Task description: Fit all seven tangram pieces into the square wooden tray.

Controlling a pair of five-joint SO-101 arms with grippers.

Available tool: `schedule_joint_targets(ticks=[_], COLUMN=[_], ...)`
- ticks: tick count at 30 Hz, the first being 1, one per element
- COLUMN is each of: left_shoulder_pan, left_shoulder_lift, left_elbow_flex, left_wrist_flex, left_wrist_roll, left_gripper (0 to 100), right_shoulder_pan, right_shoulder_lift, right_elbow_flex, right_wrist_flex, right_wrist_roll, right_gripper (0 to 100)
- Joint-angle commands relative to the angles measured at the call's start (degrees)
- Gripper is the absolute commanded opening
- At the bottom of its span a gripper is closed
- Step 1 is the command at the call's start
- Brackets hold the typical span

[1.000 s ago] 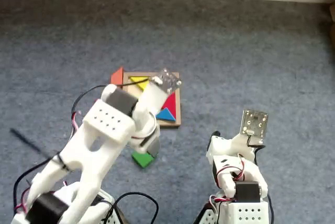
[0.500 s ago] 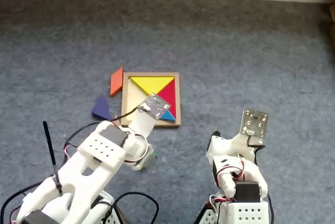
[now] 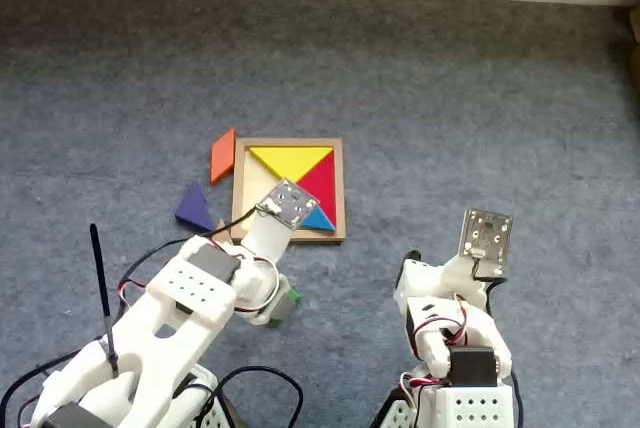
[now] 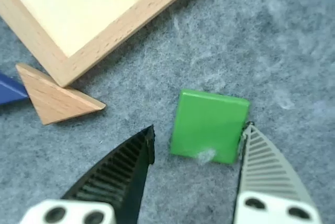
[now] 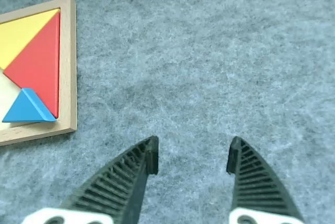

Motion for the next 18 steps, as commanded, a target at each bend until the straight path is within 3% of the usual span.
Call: schedule_joint_targets(ticks=[1, 11, 18], left_shoulder_pan=[1.71, 3.38, 3.56], left_shoulder_lift=[-0.84, 17.1, 18.24], left_elbow_flex=[-0.13, -11.74, -12.7], left_wrist_flex=[-0.7, 3.08, 3.34], left_wrist_roll=[0.35, 0.7, 0.44], left_gripper=[26, 26, 8], right_shoulder_pan=[0.75, 2.59, 3.03], right_shoulder_lift=[0.84, 0.57, 0.48], right_elbow_flex=[7.34, 7.34, 7.34], right_wrist_flex=[0.31, 0.31, 0.31], right_wrist_roll=[-0.53, -0.53, -0.53], right_gripper=[21.7, 21.7, 21.7])
